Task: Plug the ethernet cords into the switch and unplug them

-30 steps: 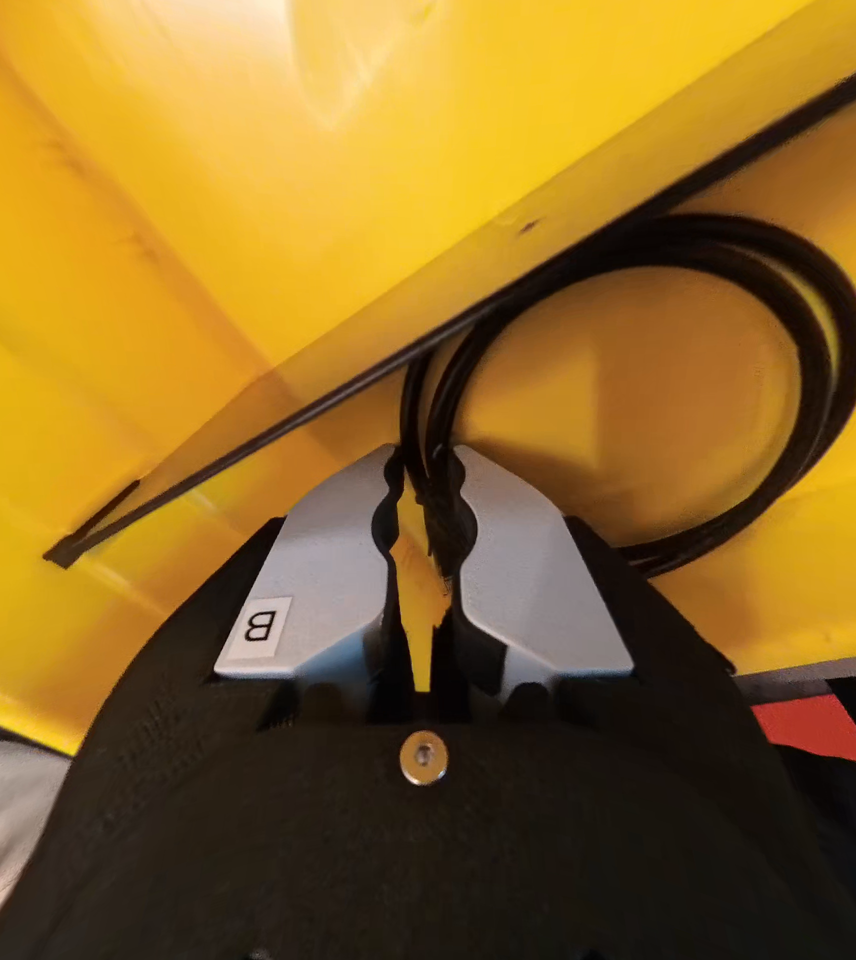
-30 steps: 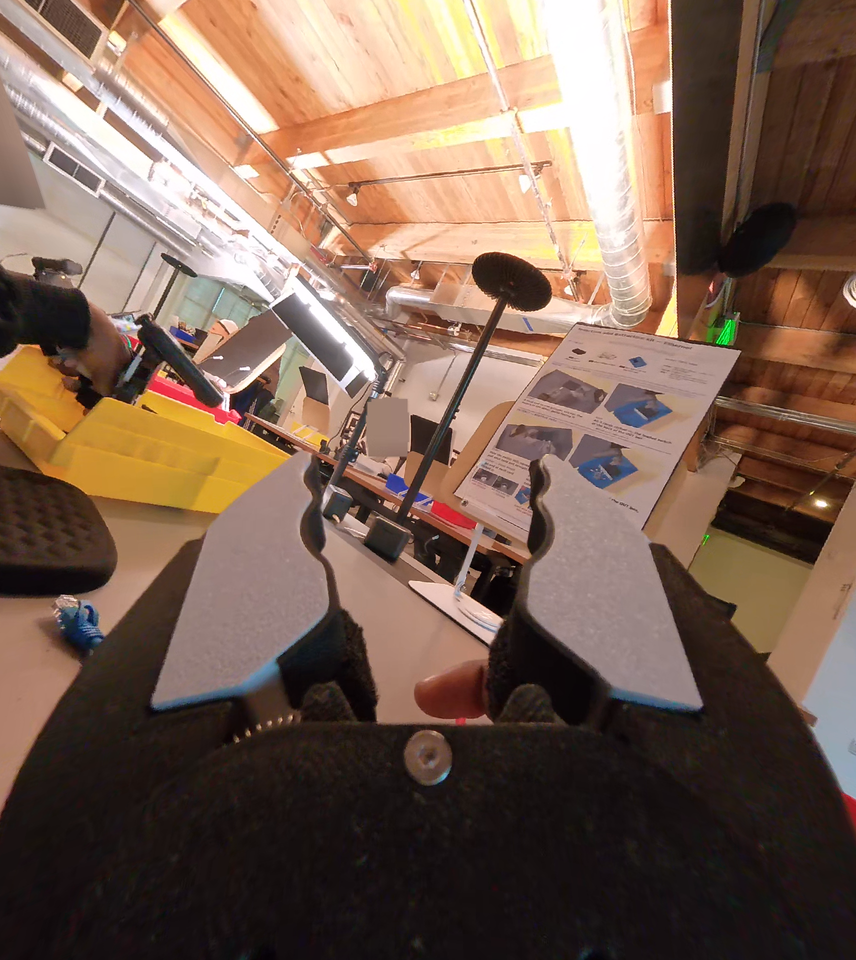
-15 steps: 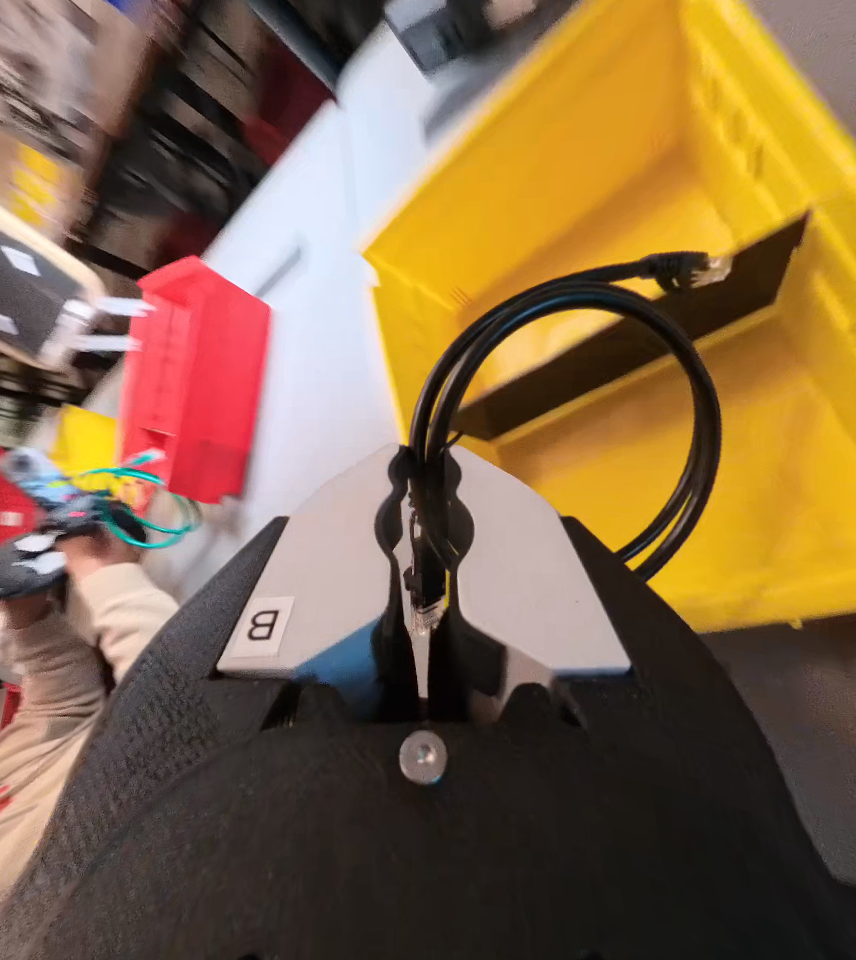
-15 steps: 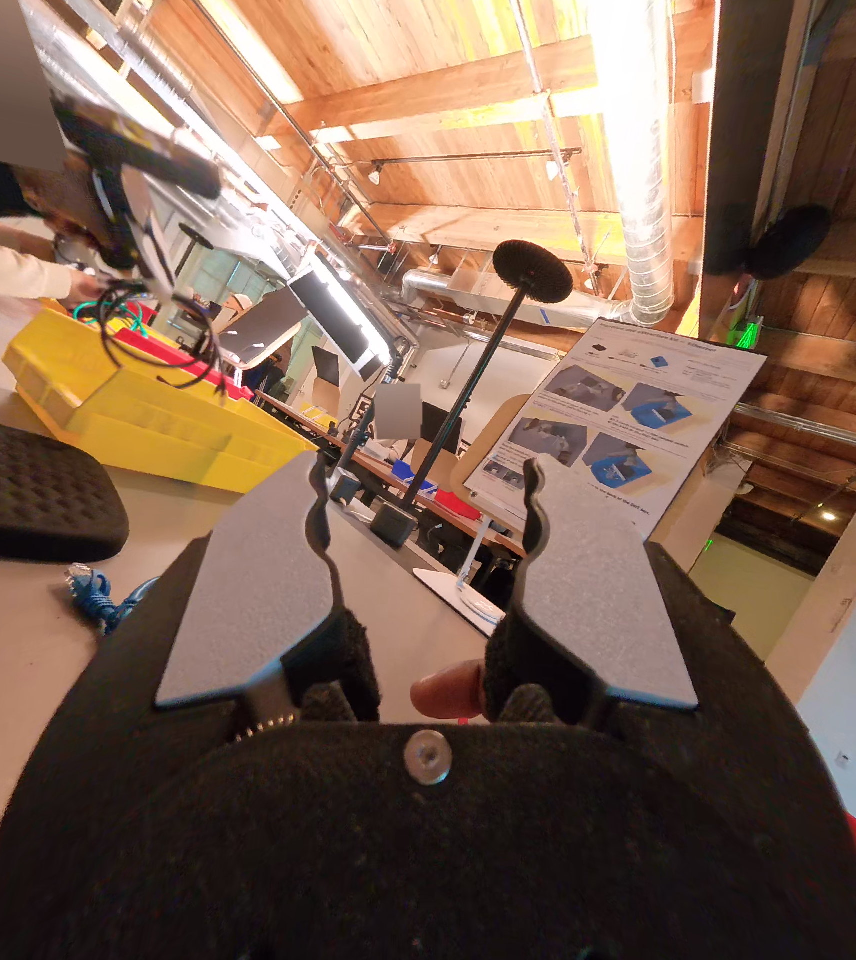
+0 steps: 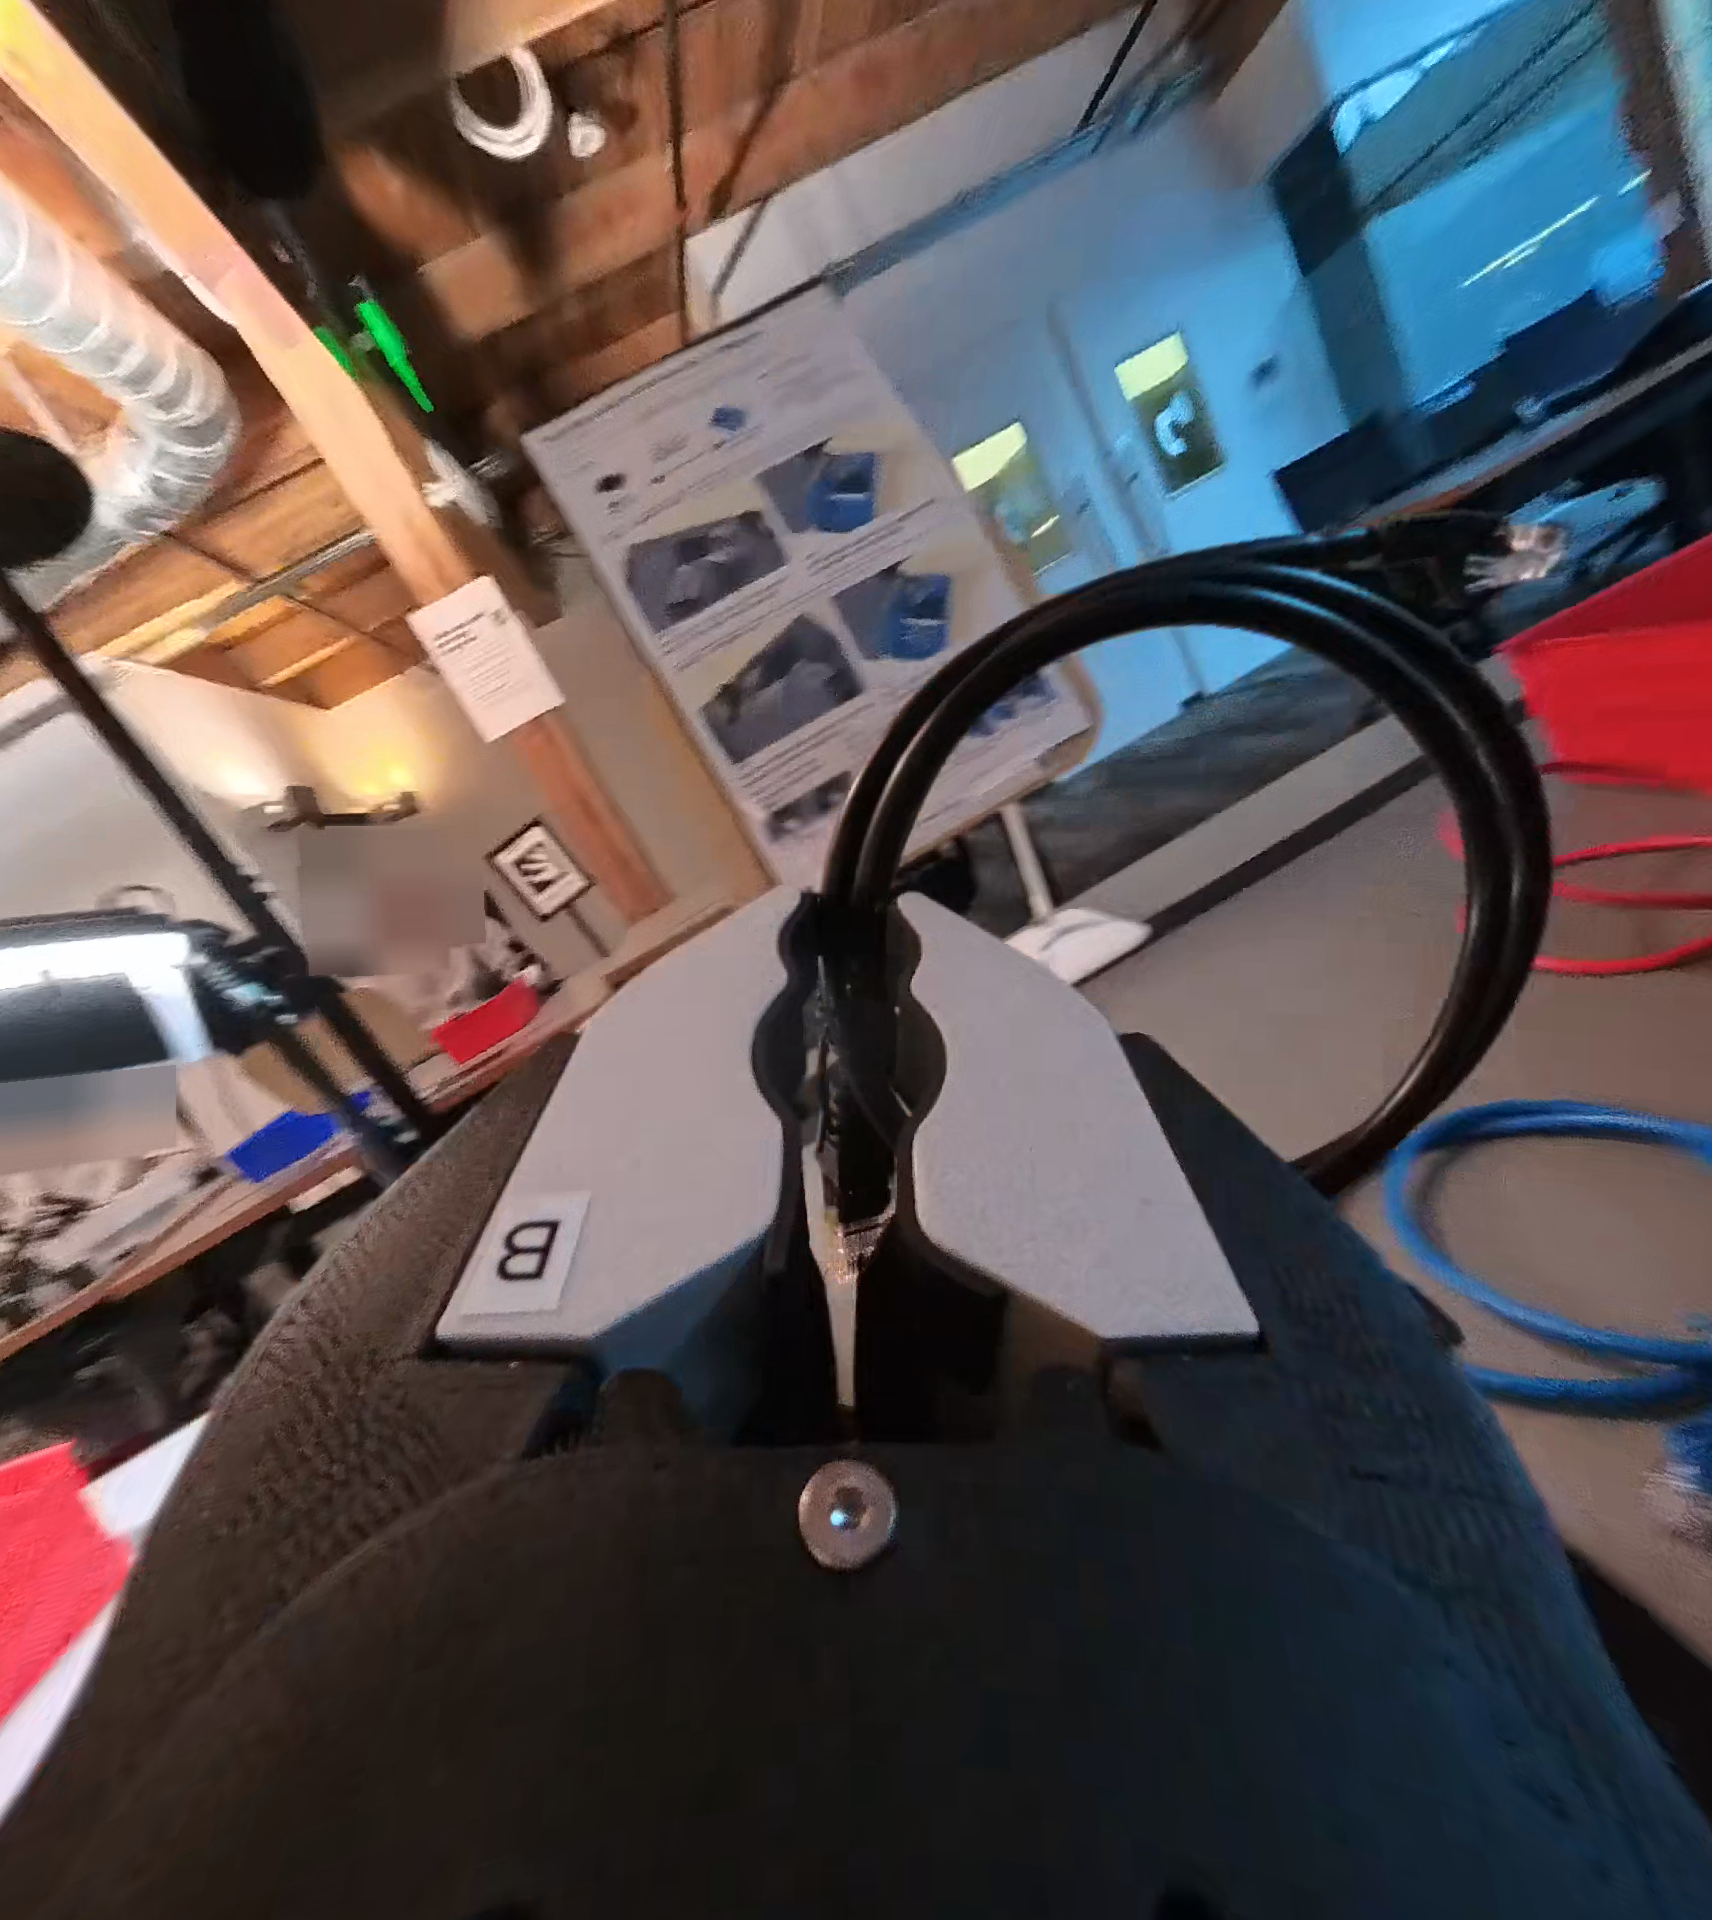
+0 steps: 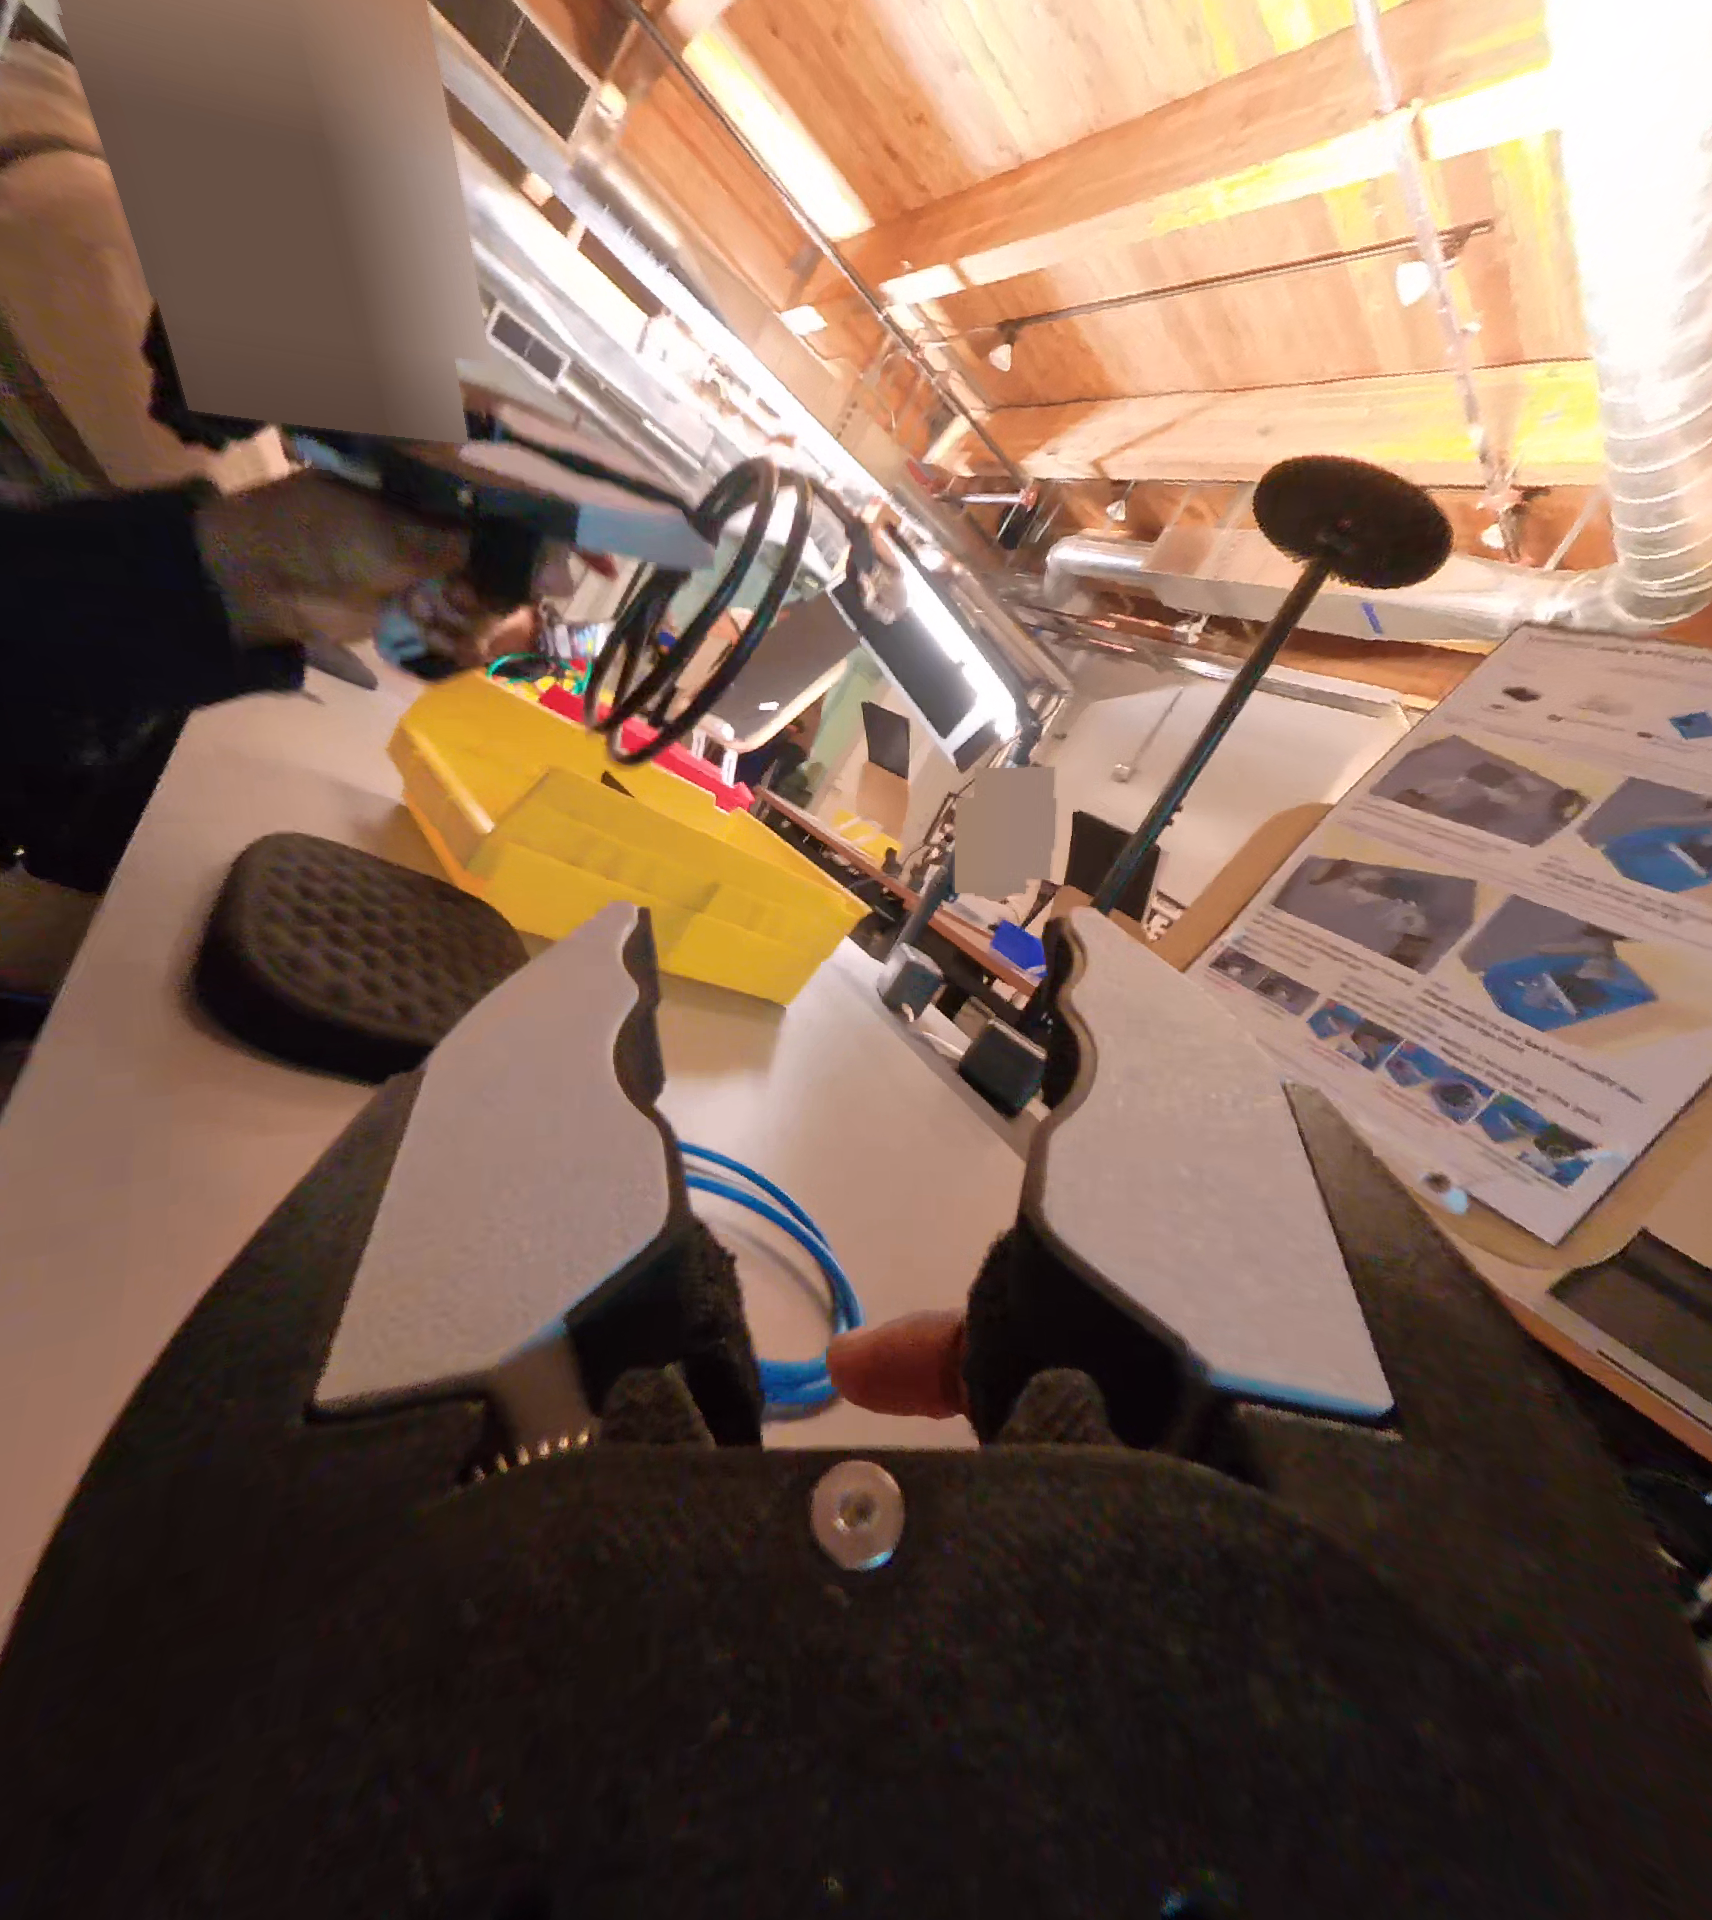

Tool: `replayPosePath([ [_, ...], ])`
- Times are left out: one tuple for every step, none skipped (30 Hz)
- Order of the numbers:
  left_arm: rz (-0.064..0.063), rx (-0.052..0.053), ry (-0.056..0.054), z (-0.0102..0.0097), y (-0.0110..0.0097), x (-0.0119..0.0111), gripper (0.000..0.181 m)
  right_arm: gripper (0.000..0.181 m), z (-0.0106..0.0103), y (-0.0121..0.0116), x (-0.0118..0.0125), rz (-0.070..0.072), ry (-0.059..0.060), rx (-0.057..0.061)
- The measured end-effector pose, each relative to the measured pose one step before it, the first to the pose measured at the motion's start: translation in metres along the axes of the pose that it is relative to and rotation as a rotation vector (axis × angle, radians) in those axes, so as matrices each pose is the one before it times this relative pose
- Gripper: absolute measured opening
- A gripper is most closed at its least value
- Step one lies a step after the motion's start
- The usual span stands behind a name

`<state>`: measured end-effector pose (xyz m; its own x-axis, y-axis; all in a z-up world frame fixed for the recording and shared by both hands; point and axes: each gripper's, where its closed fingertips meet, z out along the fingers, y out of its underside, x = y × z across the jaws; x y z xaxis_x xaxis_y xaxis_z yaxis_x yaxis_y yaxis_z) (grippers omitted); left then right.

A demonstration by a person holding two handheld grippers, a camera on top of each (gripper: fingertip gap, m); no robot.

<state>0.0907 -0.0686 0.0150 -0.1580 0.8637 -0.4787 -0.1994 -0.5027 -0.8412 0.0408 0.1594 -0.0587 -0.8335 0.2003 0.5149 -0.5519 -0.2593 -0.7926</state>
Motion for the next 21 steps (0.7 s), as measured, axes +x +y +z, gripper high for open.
replayPosePath([
  [-0.0295,0.0076,0.0293,-0.00016,0.00074,0.01492,0.011,0.07,0.00023,-0.00452,-0.00059,-0.0187,0.0184,0.0136],
  [-0.0337,0.0057,0.028,0.00058,0.00147,0.01298,0.012,0.067,0.00005,-0.00429,-0.00059,-0.0484,0.0231,0.0086],
  [-0.0281,0.0074,0.0311,0.00146,0.00161,0.01182,0.011,0.065,0.0002,-0.00268,-0.0008,-0.0742,0.0226,-0.0041],
  [-0.0191,0.0018,0.0351,0.00282,0.00202,0.0107,0.011,0.063,0.00036,-0.0015,-0.00157,-0.0792,0.0133,-0.015],
  [-0.0167,-0.0071,0.0374,0.00373,0.00268,0.00953,0.011,0.062,0.00069,-0.00156,-0.00268,-0.0615,0.0003,-0.0127],
  [-0.0187,-0.0095,0.0355,0.00338,0.00294,0.00825,0.011,0.06,0.00089,-0.0022,-0.00194,-0.0352,0.0006,-0.0069],
  [-0.0226,-0.0081,0.0346,0.0026,0.00282,0.00766,0.011,0.057,0.00105,-0.00225,0.00109,-0.0191,0.018,-0.005],
  [-0.0282,-0.0057,0.0341,0.00167,0.00248,0.00739,0.012,0.056,0.00063,-0.00247,0.00268,-0.0232,0.0271,-0.0018],
  [-0.033,-0.0035,0.0316,0.0013,0.00195,0.00657,0.011,0.054,0.00027,-0.00349,0.00128,-0.0442,0.0176,0.0059],
  [-0.0287,0.0012,0.0321,0.00117,0.00102,0.00612,0.011,0.052,0.00057,-0.0028,0.00032,-0.0719,0.0121,0.0017],
  [-0.0199,-0.002,0.0301,0.00126,0.00113,0.00529,0.011,0.052,0.00097,-0.00134,-0.00061,-0.0863,0.0058,-0.0083],
  [-0.0147,-0.0059,0.0204,0.00101,0.00114,0.00357,0.011,0.053,0.0011,-0.00121,-0.0018,-0.0766,-0.0052,-0.0075],
  [-0.0109,-0.006,0.0121,0.00085,0.00093,0.00218,0.011,0.053,0.00084,-0.00309,-0.00136,-0.0537,-0.0052,0.005],
  [-0.0065,-0.007,0.0087,0.00074,0.0011,0.00165,0.011,0.052,0.00066,-0.00484,0.001,-0.0305,0.0063,0.0158],
  [-0.0037,-0.0043,0.0069,0.00072,0.00065,0.00147,0.011,0.049,0.00085,-0.00438,0.00161,-0.0199,0.0054,0.0146],
  [-0.003,-0.0017,0.0081,0.00053,0.00034,0.00173,0.011,0.047,0.00137,-0.0029,0.0004,-0.0253,-0.0049,0.0076],
  [-0.0038,-0.0012,0.0107,0.0006,0.00026,0.00221,0.011,0.045,0.00192,-0.00073,0.00033,-0.0366,-0.0046,-0.0034],
  [-0.0041,0.0,0.0112,0.00059,0.00009,0.00231,0.011,0.044,0.00208,0.00077,0.00058,-0.038,-0.0034,-0.0089],
  [-0.0053,0.0003,0.0085,0.00063,-0.00005,0.00202,0.011,0.043,0.0018,0.00044,0.00015,-0.0289,-0.0064,-0.002],
  [-0.0067,-0.0036,0.0072,0.00064,0.00032,0.00179,0.011,0.04,0.00135,-0.00057,0.00005,-0.0164,-0.006,0.0069],
  [-0.0021,-0.0051,0.0059,0.00061,0.00022,0.00164,0.011,0.035,0.00049,-0.00137,0.00119,-0.0047,0.0018,0.012],
])
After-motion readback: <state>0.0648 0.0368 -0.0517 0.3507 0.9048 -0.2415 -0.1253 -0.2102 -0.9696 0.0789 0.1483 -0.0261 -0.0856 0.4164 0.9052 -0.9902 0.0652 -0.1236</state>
